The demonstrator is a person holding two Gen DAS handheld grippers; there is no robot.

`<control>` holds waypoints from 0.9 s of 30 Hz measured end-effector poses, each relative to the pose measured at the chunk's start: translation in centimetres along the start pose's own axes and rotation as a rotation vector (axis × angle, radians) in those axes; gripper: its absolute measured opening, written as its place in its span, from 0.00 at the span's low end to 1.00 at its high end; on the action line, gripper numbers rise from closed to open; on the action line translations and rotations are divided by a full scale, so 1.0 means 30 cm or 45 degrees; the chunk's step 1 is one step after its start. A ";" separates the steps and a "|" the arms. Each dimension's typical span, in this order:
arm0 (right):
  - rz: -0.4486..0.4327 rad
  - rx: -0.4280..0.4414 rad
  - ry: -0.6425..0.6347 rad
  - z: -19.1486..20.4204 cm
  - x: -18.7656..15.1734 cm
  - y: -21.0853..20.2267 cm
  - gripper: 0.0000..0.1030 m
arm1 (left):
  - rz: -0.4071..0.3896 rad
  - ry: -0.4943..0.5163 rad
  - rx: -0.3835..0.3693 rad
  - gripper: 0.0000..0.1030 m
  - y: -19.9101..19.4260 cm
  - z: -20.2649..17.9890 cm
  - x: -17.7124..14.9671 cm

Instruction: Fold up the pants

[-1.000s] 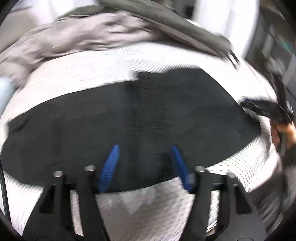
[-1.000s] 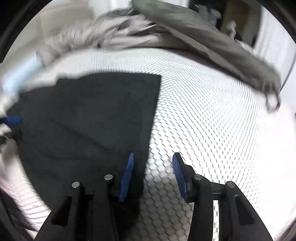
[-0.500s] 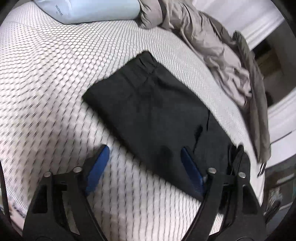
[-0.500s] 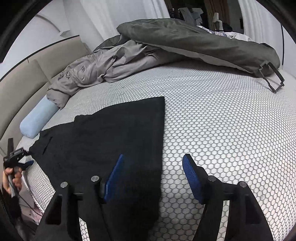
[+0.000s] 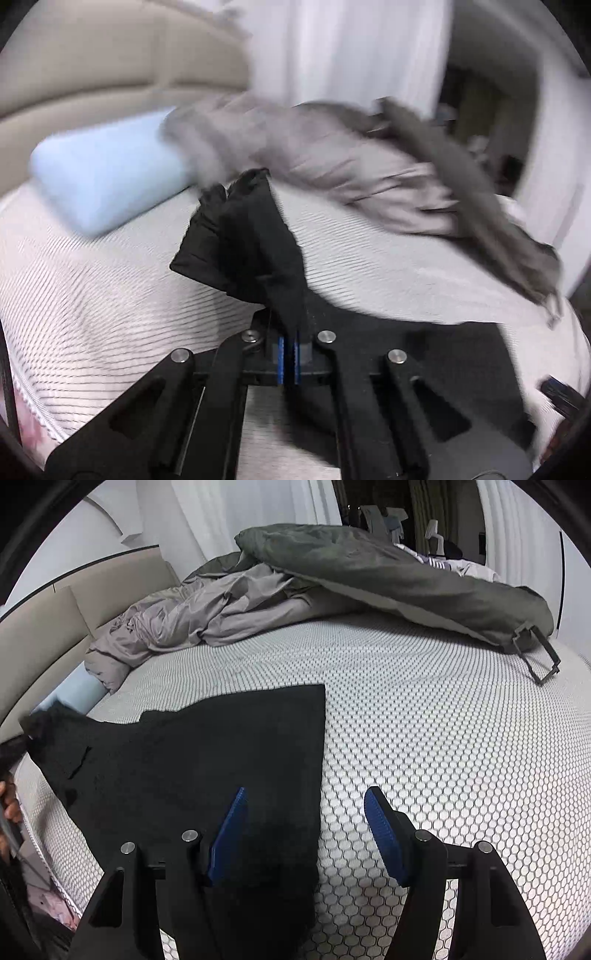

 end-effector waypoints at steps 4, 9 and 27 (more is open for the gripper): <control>-0.040 0.004 0.001 0.004 0.027 -0.023 0.65 | 0.001 0.158 -0.246 0.00 -0.097 -0.422 -0.010; -0.038 -0.063 0.050 -0.079 0.026 -0.026 0.65 | 0.330 0.380 -0.676 0.17 -0.104 -0.962 -0.311; 0.213 0.496 0.289 -0.005 -0.084 -0.007 0.49 | 0.345 0.470 -0.518 0.74 -0.009 -0.771 -0.421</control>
Point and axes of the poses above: each gripper's, at about its wrist camera, not at the fingertips, and y roughly the way its jaws point, z to its left, x to its top, the point moved 10 cm from there along y, roughly the way its jaws point, and after that the axes turned 1 degree about -x, right-handed, at the moved point
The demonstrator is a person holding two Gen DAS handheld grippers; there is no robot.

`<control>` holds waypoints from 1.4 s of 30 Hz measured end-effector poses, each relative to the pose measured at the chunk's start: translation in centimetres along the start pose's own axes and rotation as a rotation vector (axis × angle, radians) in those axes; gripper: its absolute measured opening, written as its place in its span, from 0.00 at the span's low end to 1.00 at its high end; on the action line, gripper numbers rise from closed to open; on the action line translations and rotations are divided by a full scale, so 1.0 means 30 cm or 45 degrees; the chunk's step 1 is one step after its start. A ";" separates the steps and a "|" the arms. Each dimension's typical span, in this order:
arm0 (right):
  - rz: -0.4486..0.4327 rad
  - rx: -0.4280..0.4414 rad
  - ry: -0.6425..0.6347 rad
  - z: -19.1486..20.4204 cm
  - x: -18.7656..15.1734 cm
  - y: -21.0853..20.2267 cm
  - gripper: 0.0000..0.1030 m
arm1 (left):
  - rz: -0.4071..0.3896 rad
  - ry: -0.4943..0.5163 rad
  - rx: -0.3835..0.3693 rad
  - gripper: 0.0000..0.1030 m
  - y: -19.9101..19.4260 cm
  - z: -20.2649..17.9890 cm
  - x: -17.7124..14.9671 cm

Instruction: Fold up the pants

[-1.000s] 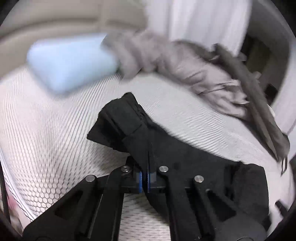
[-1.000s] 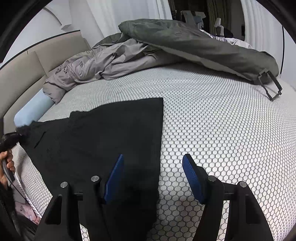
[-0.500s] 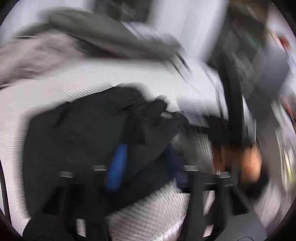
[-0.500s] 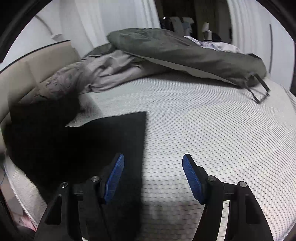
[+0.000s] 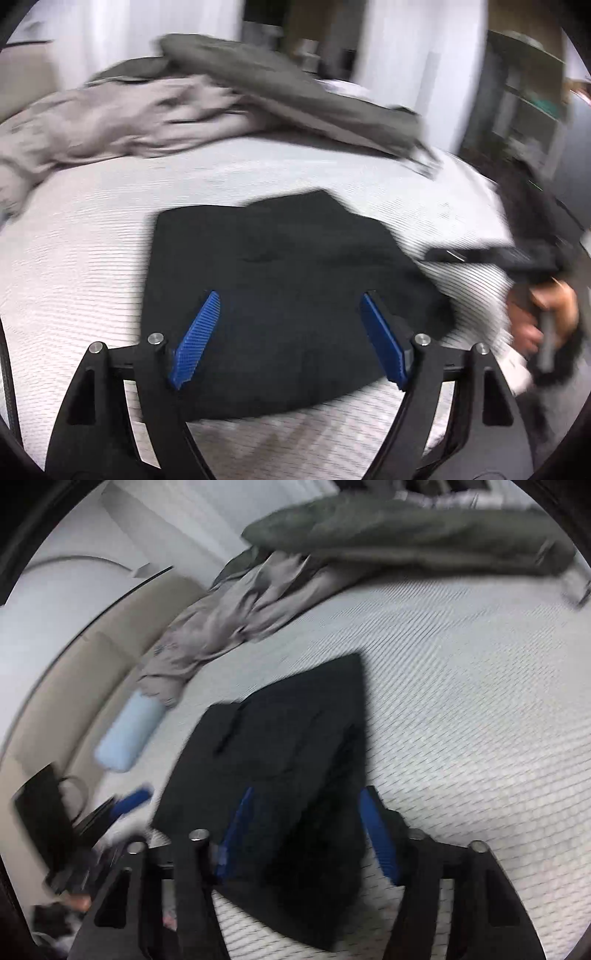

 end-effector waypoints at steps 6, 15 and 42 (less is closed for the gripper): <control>-0.004 0.144 -0.003 0.068 0.002 -0.013 0.50 | 0.069 -0.248 0.099 0.74 0.040 0.272 -0.049; 0.098 0.012 0.007 0.051 -0.051 0.088 0.05 | 0.077 -0.150 0.179 0.74 0.037 0.302 -0.078; 0.128 0.252 0.074 0.069 -0.048 -0.026 0.39 | 0.112 -0.189 0.229 0.74 0.055 0.367 -0.075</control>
Point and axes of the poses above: each gripper's, at about its wrist camera, not at the fingertips, and y roughly the way its jaws point, z to its left, x to its top, the point moved 10 cm from there along y, roughly the way its jaws point, and after that the axes turned 1 degree about -x, right-handed, at the moved point
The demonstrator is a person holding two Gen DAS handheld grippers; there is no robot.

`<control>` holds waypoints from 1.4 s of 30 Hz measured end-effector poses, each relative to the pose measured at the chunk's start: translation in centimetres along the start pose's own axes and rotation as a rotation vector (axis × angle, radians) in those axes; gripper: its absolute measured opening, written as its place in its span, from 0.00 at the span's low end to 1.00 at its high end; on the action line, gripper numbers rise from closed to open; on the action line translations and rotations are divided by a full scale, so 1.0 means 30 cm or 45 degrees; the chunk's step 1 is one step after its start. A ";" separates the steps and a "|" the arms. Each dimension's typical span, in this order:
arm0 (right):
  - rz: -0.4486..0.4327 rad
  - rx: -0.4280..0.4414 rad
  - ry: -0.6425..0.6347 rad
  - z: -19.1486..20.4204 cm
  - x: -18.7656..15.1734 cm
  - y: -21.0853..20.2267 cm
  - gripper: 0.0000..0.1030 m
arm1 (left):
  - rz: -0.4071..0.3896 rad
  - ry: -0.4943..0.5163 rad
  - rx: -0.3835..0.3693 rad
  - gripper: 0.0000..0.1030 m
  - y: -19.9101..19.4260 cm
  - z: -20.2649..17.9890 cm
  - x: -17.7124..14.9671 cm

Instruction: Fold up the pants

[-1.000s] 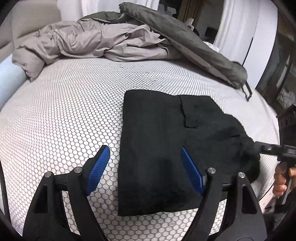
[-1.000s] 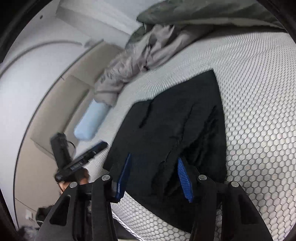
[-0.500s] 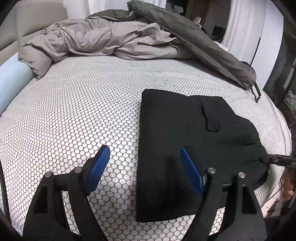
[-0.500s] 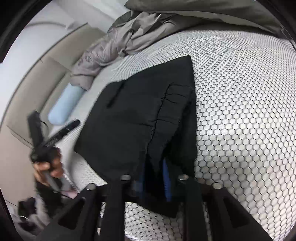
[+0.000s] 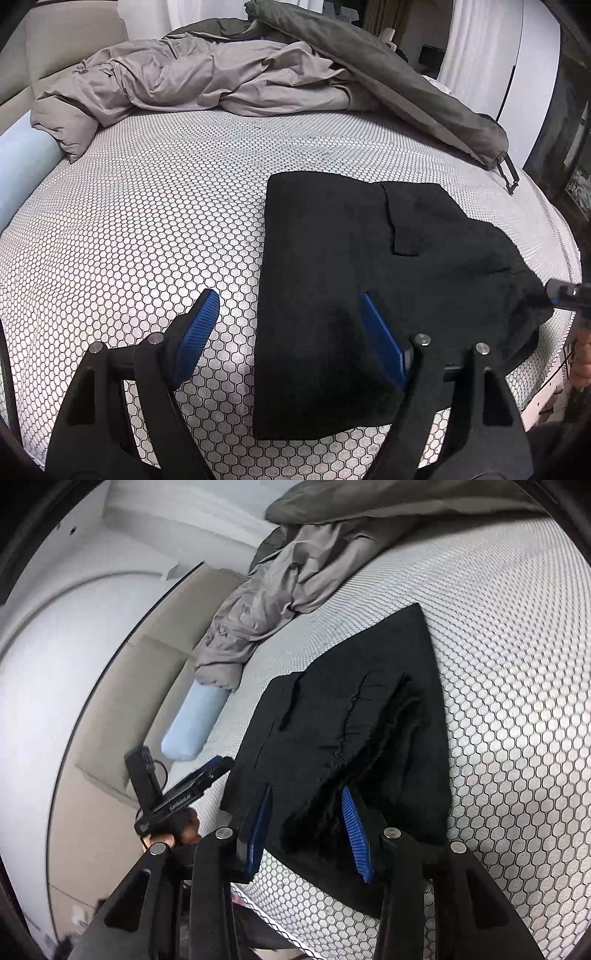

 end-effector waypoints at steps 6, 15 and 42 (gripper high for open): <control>0.086 -0.117 0.068 -0.081 -0.041 0.051 0.39 | 0.004 -0.004 -0.001 0.74 0.001 -0.009 0.005; 0.063 -0.055 0.114 -0.075 -0.008 0.137 0.18 | 0.016 0.022 0.001 0.74 0.000 -0.020 0.015; -0.081 -0.395 0.076 -0.215 0.057 0.014 0.40 | 0.277 -0.075 -0.293 0.25 -0.002 0.034 -0.132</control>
Point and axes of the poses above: each gripper's, at about its wrist camera, not at the fingertips, and y roughly the way its jaws point, z to its left, x to its top, the point moved 10 cm from there along y, roughly the way its jaws point, and after that the axes turned 1 degree about -x, right-handed, at the moved point
